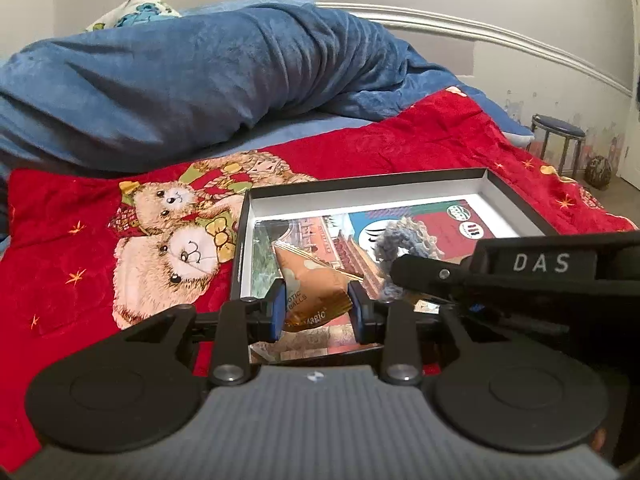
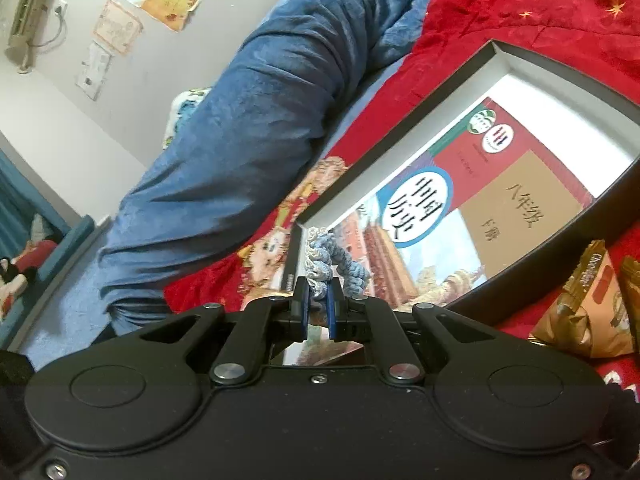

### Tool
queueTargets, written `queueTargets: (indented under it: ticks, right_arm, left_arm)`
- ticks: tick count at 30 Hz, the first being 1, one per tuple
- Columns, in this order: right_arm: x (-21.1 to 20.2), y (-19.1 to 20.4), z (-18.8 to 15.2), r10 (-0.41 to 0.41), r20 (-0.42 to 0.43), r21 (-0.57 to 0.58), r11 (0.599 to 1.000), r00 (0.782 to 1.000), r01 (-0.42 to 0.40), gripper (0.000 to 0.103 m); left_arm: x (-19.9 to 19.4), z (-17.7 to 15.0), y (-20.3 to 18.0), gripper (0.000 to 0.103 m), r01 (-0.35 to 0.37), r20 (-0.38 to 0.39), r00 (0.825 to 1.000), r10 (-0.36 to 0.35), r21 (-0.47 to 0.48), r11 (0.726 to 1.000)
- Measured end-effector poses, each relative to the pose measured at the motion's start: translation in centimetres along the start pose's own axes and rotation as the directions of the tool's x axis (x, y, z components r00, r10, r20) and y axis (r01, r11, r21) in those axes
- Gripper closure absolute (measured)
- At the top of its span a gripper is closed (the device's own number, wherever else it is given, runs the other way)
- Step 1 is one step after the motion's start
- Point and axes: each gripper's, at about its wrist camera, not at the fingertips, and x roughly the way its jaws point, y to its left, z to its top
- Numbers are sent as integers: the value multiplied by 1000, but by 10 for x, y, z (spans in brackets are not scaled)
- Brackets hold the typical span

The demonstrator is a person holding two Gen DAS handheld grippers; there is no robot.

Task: Organize objects
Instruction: 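Carry the blue scrunchie and brown packet over the black box with both grippers, then lower both held items into the box and open both grippers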

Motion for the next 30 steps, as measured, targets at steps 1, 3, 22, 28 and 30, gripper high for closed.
queueTargets:
  ticks: [1,3,22,28,30]
  right_arm:
    - [0,-1,0,-5,3,1,1000,1000,5,94]
    - [1,-2,0,-13,2,6,1000,1000,13,94]
    - [3,-2,-10,-21,-2,18,1000,1000,21,93]
    - [3,-5,-9,-34,-6,34,999,999,34,93]
    - [2,-5,-8,-35,-6,35,999,999,36,93]
  left_arm:
    - [0,0,0,66,-2,1,1000,2,0,1000]
    - [0,-1,-2,66,-9,5,1000,9,16,1000]
    - [3,-6,-12,65,-49,9,999,48,83,995]
    - [2,-7,-13,65,-55,17,998,53,101,993]
    - [2,-6,-12,65,-51,12,999,50,84,995]
